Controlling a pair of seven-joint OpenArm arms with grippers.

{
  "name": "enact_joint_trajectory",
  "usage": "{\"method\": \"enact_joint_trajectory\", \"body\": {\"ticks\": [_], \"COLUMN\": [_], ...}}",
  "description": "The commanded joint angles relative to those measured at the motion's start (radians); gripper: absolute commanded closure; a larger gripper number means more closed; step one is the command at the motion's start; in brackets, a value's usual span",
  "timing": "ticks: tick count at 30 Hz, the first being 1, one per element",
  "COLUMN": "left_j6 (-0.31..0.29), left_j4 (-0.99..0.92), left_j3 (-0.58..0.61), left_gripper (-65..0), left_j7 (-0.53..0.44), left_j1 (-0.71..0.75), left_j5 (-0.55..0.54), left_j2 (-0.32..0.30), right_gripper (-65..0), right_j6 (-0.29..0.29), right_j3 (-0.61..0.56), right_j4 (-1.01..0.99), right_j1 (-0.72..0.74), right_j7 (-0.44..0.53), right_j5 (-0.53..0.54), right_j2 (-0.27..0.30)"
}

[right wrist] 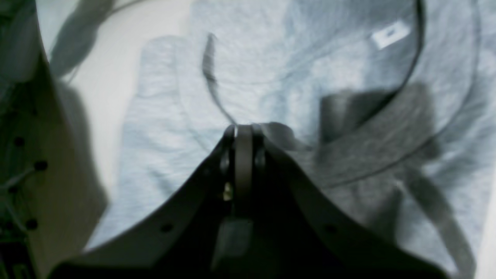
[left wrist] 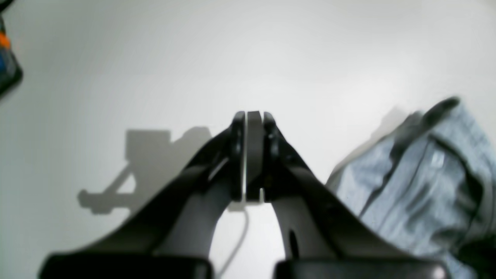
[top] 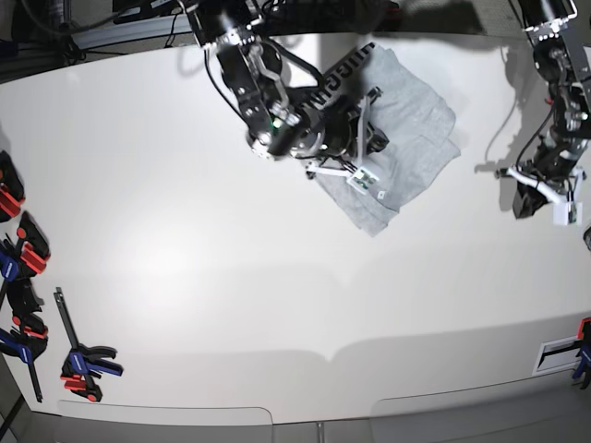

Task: Fold the T-shirt properly
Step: 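Drag the folded shirt with the right gripper toward the clamps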

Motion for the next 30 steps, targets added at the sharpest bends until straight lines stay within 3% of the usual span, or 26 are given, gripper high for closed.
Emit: {"method": "enact_joint_trajectory", "body": {"ticks": [1, 5, 9, 17, 23, 26, 30], "left_j6": [-0.003, -0.003, -0.003, -0.056, -0.059, -0.088, -0.093], "left_j4": [0.018, 0.018, 0.018, 0.018, 0.018, 0.018, 0.018], "left_j3": [-0.009, -0.009, -0.009, -0.009, -0.009, -0.009, -0.009], "left_gripper": [0.0, 0.0, 0.0, 0.0, 0.0, 0.0, 0.0], "left_j7": [-0.035, -0.074, -0.116, -0.126, -0.126, -0.126, -0.126], "left_j1": [0.006, 0.066, 0.109, 0.121, 0.121, 0.121, 0.121], "left_j5": [-0.016, -0.016, -0.057, -0.107, -0.111, -0.122, -0.130], "left_j2": [-0.017, -0.014, -0.013, 0.001, 0.008, 0.008, 0.008], "right_gripper": [0.0, 0.0, 0.0, 0.0, 0.0, 0.0, 0.0], "right_j6": [-0.010, -0.047, -0.145, -0.152, -0.144, -0.140, -0.063], "right_j3": [-0.004, -0.005, 0.053, 0.438, 0.642, 0.716, 0.776], "right_j4": [-0.017, -0.142, -0.169, -0.153, -0.142, -0.142, -0.142], "right_j1": [0.032, 0.081, 0.081, 0.078, 0.075, 0.066, 0.042], "right_j7": [0.023, 0.019, -0.011, -0.042, -0.081, -0.086, -0.111], "right_j5": [0.015, -0.034, -0.181, -0.241, -0.230, -0.216, -0.122], "right_j2": [-0.012, -0.012, -0.012, -0.011, 0.125, 0.198, 0.292]}}
